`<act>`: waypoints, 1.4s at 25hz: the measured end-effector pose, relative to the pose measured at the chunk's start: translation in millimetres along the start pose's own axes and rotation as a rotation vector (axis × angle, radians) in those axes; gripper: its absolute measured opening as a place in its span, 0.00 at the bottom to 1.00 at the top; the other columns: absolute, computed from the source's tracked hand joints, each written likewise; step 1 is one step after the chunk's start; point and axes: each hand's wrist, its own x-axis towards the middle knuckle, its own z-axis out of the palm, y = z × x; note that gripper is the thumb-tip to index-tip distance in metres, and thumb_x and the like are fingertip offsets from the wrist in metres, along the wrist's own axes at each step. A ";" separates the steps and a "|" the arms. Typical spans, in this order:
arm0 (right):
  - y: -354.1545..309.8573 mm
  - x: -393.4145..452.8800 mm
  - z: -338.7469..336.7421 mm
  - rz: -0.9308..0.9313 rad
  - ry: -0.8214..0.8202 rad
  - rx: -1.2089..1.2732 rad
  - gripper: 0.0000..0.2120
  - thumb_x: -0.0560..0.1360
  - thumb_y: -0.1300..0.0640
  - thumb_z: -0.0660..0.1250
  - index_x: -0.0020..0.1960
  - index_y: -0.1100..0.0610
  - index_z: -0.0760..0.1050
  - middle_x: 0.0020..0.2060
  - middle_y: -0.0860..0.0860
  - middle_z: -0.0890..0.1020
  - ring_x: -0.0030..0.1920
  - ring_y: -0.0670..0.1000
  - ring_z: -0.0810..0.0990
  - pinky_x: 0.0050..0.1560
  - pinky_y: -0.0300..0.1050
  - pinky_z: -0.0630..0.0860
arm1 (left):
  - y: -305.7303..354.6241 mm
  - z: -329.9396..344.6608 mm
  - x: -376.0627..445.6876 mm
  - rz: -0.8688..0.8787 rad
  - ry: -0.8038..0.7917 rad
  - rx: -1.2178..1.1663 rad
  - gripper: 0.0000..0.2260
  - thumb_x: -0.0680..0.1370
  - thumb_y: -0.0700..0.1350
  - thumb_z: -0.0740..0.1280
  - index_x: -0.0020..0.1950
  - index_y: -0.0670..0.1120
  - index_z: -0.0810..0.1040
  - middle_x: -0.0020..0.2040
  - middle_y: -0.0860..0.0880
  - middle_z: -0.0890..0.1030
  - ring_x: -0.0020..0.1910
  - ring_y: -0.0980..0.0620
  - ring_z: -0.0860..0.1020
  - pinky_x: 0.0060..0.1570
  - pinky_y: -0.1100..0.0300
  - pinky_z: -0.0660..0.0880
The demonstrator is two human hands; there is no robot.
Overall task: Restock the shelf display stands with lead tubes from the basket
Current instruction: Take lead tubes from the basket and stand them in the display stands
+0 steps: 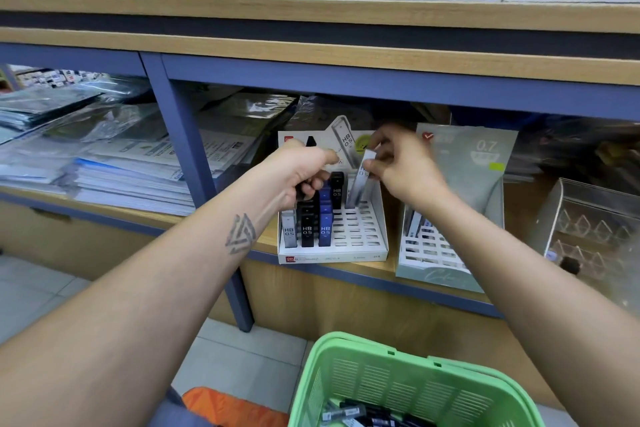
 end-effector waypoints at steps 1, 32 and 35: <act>5.5 -2.0 6.5 -0.033 0.006 -0.084 0.10 0.75 0.63 0.74 0.47 0.50 0.76 0.43 0.50 0.82 0.44 0.52 0.82 0.49 0.52 0.81 | 0.1 -1.9 0.6 -0.021 0.000 -0.010 0.04 0.80 0.40 0.65 0.47 0.42 0.70 0.34 0.44 0.75 0.24 0.54 0.66 0.20 0.66 0.59; -20.9 -16.8 26.7 0.252 -0.230 0.642 0.09 0.79 0.59 0.69 0.58 0.61 0.77 0.45 0.60 0.86 0.43 0.59 0.86 0.44 0.49 0.83 | 3.8 -19.0 -6.9 -0.079 -0.180 -0.700 0.05 0.80 0.31 0.64 0.46 0.37 0.77 0.40 0.38 0.83 0.41 0.44 0.82 0.40 0.52 0.83; -28.5 -23.4 22.4 0.271 -0.206 0.888 0.07 0.76 0.66 0.71 0.54 0.63 0.77 0.41 0.59 0.84 0.39 0.57 0.86 0.41 0.43 0.84 | 5.2 -19.6 -8.5 -0.018 -0.177 -0.822 0.04 0.78 0.31 0.66 0.48 0.37 0.79 0.44 0.39 0.85 0.45 0.44 0.84 0.45 0.53 0.83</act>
